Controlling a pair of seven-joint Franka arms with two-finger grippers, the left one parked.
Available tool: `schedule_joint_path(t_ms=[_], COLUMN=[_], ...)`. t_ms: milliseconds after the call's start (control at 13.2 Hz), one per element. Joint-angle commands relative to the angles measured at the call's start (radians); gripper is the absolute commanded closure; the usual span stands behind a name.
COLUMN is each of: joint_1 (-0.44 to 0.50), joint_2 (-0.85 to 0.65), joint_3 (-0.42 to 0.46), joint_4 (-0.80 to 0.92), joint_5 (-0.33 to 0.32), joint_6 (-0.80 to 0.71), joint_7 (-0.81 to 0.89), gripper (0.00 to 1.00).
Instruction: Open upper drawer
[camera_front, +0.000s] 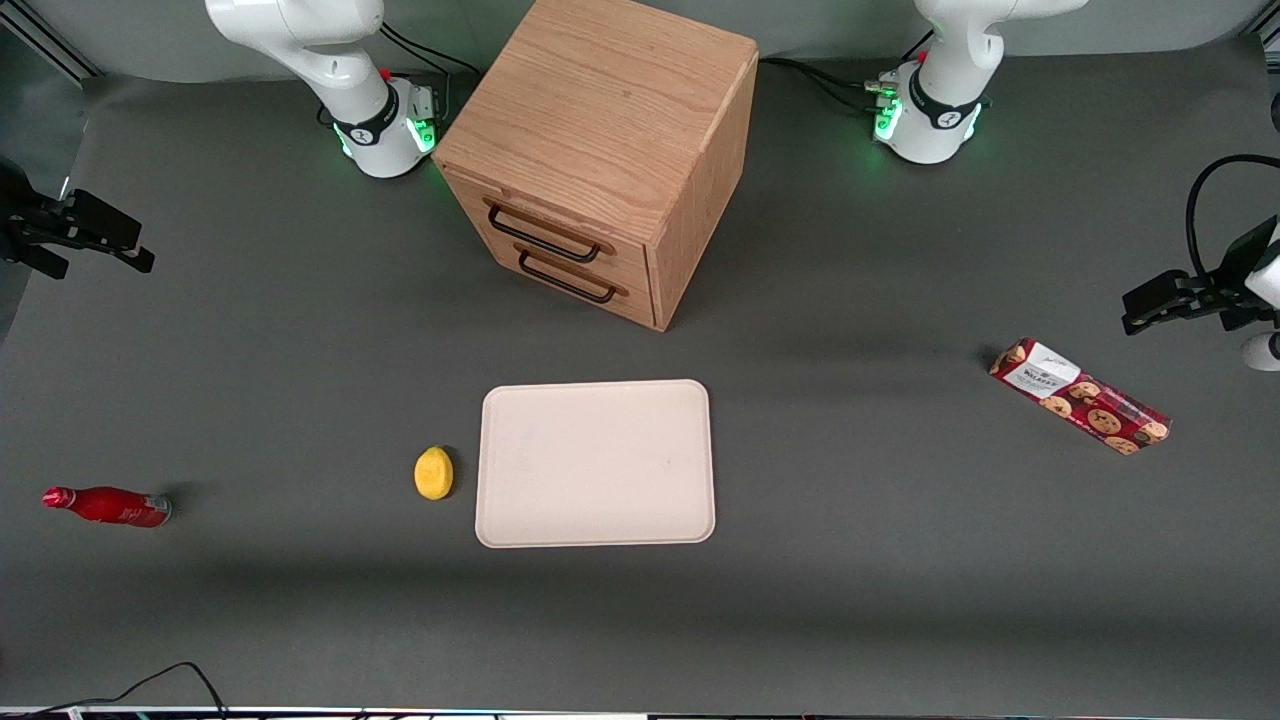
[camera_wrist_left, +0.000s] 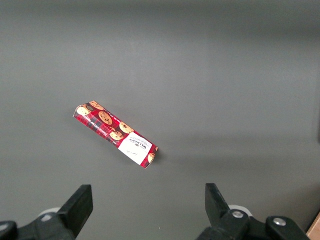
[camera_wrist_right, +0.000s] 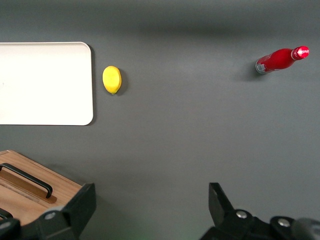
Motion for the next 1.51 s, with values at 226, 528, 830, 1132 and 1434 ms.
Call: schedule_joint_path(t_ms=[226, 528, 830, 1132, 1434], joint_1=[0.0, -0.002, -0.008, -0.002, 0.051], joint_2=[0.029, 0.029, 0.029, 0.028, 0.026], joint_3=[-0.009, -0.016, -0.016, -0.014, -0.005], joint_4=[0.042, 0.039, 0.036, 0.041, 0.041], joint_5=[0.01, 0.01, 0.01, 0.01, 0.023], joint_6=[-0.023, -0.028, -0.029, -0.037, -0.071], joint_7=[0.003, 0.0, 0.0, 0.0, 0.004], gripper=[0.0, 0.0, 0.0, 0.0, 0.0])
